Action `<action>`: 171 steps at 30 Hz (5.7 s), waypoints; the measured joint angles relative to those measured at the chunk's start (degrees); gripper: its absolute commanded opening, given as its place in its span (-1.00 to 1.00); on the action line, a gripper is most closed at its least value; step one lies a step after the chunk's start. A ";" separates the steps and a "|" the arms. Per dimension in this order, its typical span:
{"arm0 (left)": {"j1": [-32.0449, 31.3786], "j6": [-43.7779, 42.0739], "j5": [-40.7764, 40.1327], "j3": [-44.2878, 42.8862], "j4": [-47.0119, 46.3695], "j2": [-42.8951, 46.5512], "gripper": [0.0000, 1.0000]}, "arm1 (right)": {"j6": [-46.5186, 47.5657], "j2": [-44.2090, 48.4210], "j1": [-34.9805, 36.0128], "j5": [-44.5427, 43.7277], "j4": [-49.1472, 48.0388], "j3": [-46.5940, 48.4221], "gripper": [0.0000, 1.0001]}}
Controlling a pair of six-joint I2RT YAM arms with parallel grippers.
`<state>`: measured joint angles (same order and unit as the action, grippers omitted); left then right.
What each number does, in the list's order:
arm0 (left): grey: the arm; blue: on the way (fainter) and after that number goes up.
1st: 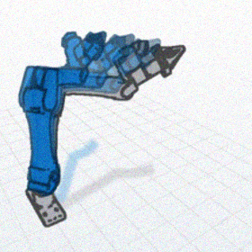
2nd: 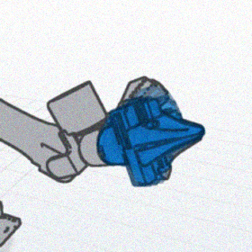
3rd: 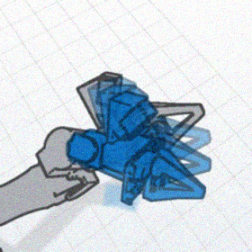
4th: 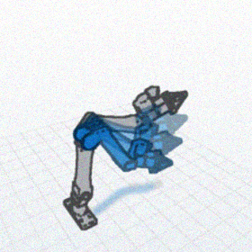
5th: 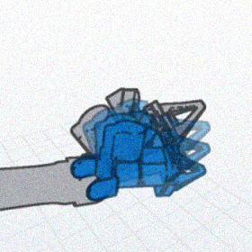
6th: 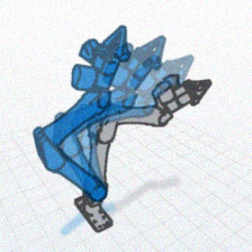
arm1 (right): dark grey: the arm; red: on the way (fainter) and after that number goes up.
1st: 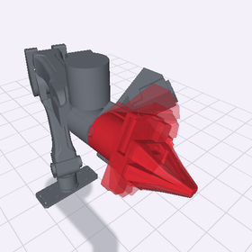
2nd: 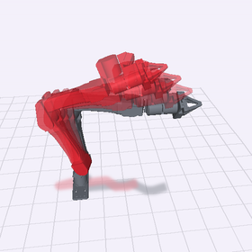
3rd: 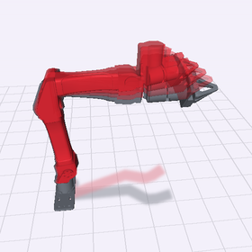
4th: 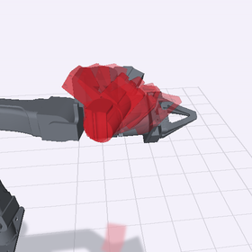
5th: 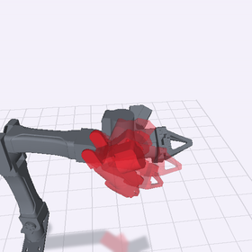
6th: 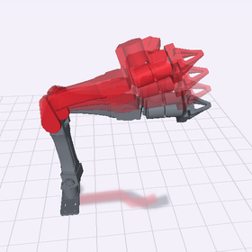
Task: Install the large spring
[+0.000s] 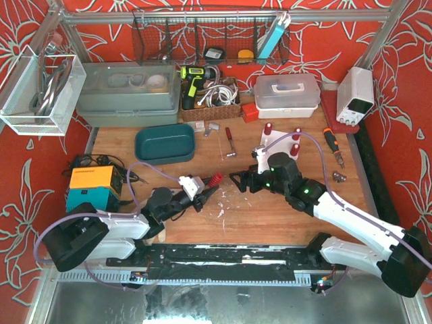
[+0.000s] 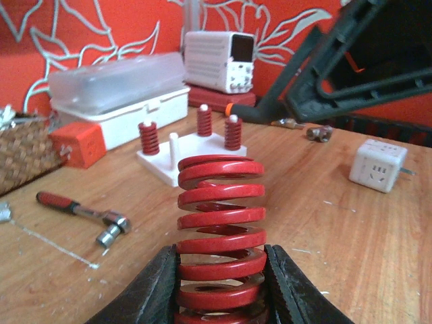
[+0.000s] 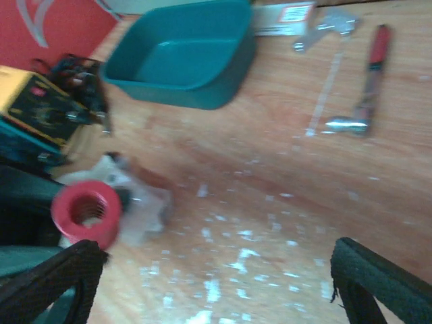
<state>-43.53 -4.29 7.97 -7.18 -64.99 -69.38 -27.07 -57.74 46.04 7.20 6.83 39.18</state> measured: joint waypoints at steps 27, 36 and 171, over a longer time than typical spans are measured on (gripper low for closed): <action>-0.70 -6.64 7.15 2.54 -7.10 2.45 -0.81 | -8.46 -8.66 4.39 21.42 -11.63 3.43 0.19; -0.70 -7.08 7.06 2.58 -7.10 2.45 -0.80 | -8.17 -10.54 5.05 23.30 -11.78 3.50 -0.18; -0.79 -9.81 -8.72 1.73 2.38 8.26 1.00 | 11.74 -44.85 -24.96 -7.15 7.30 30.08 -0.71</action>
<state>-44.31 -14.11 -0.75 -5.45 -62.61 -61.12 -15.33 -102.59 21.08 0.05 14.13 69.25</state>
